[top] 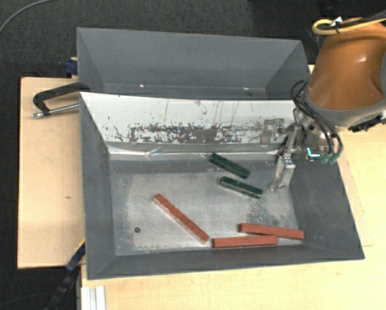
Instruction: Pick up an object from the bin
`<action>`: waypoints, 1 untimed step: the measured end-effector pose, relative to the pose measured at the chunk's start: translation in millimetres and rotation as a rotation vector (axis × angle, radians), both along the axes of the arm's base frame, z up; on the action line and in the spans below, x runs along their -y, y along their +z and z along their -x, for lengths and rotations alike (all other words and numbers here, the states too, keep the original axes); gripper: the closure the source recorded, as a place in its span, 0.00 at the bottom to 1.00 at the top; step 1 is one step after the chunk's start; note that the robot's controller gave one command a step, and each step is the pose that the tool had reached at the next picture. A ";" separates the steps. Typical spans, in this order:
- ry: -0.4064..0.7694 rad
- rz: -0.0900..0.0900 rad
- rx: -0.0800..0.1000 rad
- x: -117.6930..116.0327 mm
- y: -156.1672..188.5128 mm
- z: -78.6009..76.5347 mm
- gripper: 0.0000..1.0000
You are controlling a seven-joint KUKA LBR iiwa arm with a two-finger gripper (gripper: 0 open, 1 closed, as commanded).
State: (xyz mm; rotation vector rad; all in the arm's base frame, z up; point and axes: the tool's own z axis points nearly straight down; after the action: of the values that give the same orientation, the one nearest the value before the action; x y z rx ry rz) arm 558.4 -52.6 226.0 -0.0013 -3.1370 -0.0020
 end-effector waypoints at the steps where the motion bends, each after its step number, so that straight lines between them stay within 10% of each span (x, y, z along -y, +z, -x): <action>1: -0.034 -0.001 0.000 -21.5 -109.7 -23.3 0.00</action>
Offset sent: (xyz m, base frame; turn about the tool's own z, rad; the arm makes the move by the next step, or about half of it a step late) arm 0.0237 0.0193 -0.1058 0.0363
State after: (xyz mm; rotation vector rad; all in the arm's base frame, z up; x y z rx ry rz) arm 581.7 -31.2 116.3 -0.0546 -3.1361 -0.0040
